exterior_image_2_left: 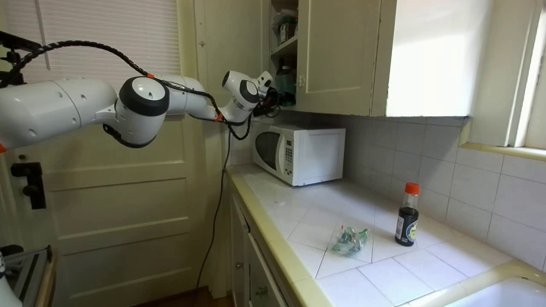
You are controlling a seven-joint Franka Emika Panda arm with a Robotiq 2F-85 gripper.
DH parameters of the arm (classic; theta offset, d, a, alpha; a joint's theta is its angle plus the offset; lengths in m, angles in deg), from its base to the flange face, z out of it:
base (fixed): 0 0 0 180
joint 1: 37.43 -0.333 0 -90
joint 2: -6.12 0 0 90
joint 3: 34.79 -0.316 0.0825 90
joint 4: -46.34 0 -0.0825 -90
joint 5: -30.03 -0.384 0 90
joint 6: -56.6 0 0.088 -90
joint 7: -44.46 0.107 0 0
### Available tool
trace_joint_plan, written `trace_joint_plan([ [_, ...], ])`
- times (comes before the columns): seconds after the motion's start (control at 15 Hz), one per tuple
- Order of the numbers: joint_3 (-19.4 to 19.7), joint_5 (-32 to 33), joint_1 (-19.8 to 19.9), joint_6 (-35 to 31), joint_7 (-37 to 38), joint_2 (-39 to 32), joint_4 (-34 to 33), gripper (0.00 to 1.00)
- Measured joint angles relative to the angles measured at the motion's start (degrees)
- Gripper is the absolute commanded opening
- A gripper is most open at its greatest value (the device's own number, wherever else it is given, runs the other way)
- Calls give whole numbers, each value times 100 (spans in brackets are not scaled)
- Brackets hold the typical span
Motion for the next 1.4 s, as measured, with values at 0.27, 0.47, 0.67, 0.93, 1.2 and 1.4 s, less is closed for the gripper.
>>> trace_joint_plan([
  [0.27, -9, -86, 51, -124, 160, -25, 5, 53],
  [0.47, 53, -150, 159, -380, 526, -30, 2, 53],
  [0.67, 230, -170, 414, -880, 1091, 11, -26, 53],
  [0.93, 217, -173, 437, -1027, 1339, 13, -17, 53],
  [1.2, -633, -236, 547, -977, 718, 97, 38, 53],
  [1.4, -1445, -329, 670, -777, 45, 151, 87, 53],
])
